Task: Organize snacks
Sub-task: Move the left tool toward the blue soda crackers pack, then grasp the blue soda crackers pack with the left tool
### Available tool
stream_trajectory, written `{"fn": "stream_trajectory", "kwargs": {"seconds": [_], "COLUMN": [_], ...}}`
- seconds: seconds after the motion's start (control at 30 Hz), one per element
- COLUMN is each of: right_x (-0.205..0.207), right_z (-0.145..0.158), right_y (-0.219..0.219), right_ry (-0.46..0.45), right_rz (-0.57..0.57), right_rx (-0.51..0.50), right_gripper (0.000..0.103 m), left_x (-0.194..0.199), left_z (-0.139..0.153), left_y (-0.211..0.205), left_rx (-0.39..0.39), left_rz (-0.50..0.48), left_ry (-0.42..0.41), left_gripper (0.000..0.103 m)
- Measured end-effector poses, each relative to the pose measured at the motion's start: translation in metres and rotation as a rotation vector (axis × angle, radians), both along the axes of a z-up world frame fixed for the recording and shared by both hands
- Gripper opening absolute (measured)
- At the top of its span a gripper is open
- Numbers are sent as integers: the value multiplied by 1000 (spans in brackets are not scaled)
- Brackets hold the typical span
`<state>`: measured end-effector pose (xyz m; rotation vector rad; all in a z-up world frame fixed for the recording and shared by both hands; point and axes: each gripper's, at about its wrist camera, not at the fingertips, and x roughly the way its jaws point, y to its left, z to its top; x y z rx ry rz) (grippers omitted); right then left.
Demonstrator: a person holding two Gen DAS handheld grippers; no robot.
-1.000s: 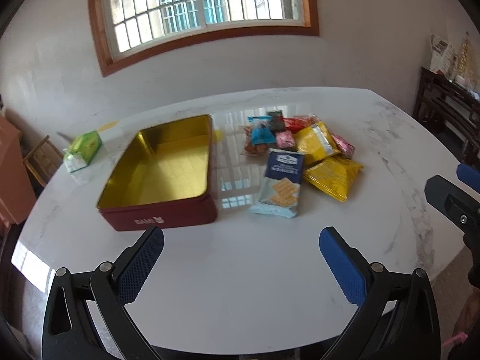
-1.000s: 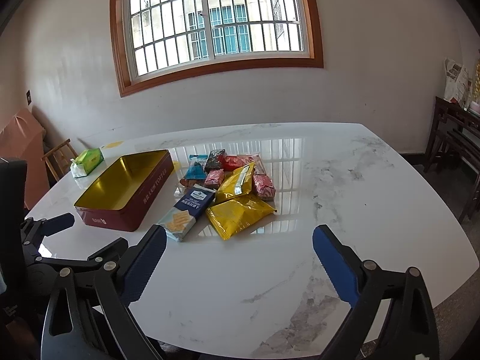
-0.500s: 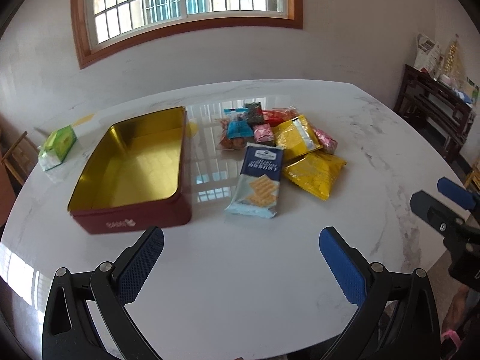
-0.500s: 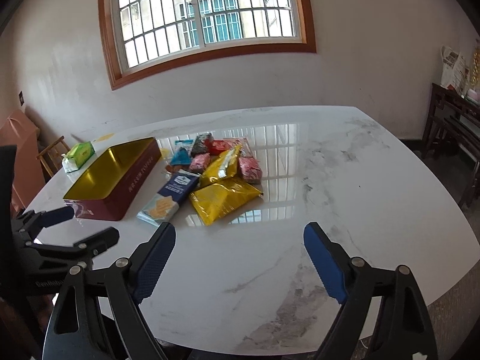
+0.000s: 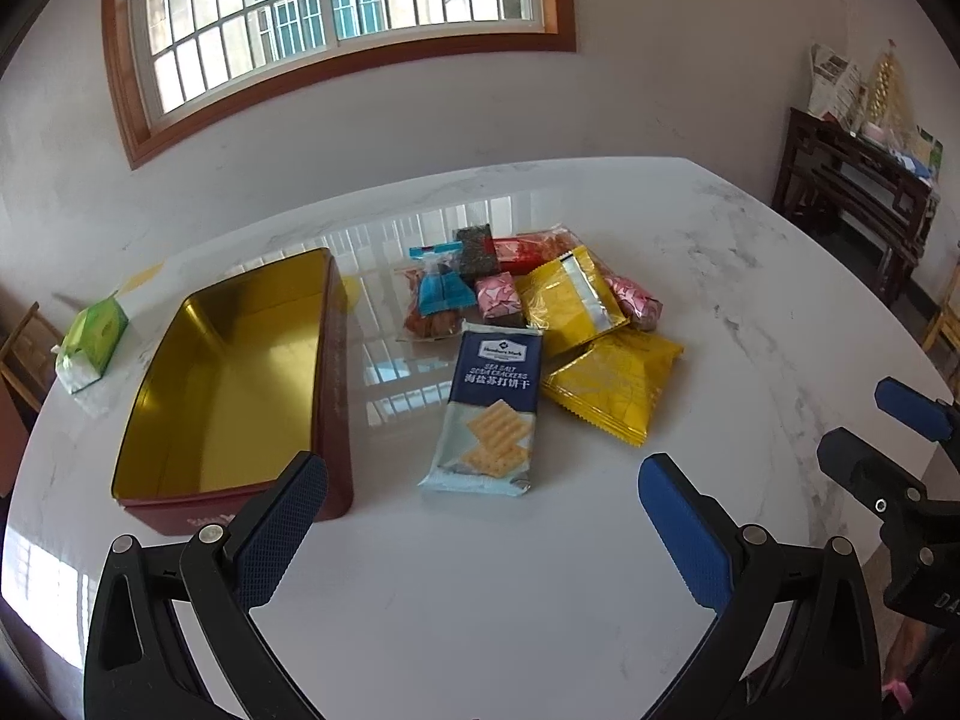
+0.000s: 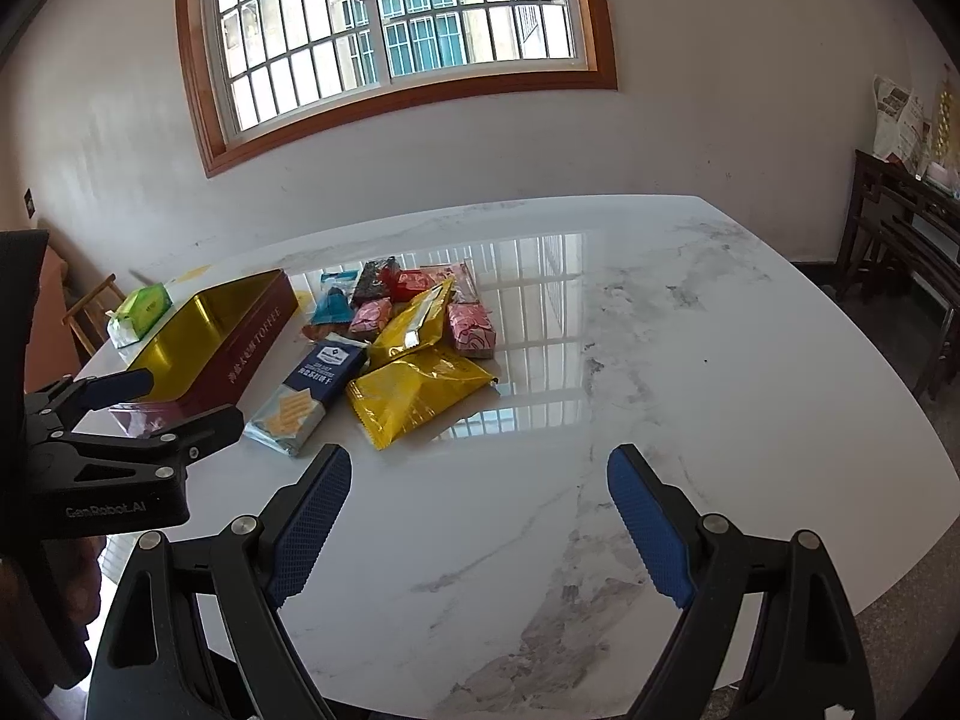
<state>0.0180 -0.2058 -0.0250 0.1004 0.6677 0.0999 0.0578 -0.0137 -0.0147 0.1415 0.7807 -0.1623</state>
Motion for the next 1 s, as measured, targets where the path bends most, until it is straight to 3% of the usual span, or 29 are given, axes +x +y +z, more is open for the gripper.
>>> {"fn": "stream_trajectory", "kwargs": {"seconds": [0.83, 0.9, 1.0], "right_x": [21, 24, 27], "right_z": [-17, -19, -21], "right_y": [-14, -16, -18], "right_ry": [52, 56, 62], "right_rz": [-20, -23, -26], "right_rx": [13, 15, 20], "right_gripper": [86, 86, 86], "left_x": [56, 60, 66], "left_z": [-26, -28, -34], "left_y": [-21, -21, -21], "left_rx": [50, 51, 53], "left_rz": [-122, -122, -136], "left_ry": [108, 115, 151], "left_gripper": [103, 99, 84]}}
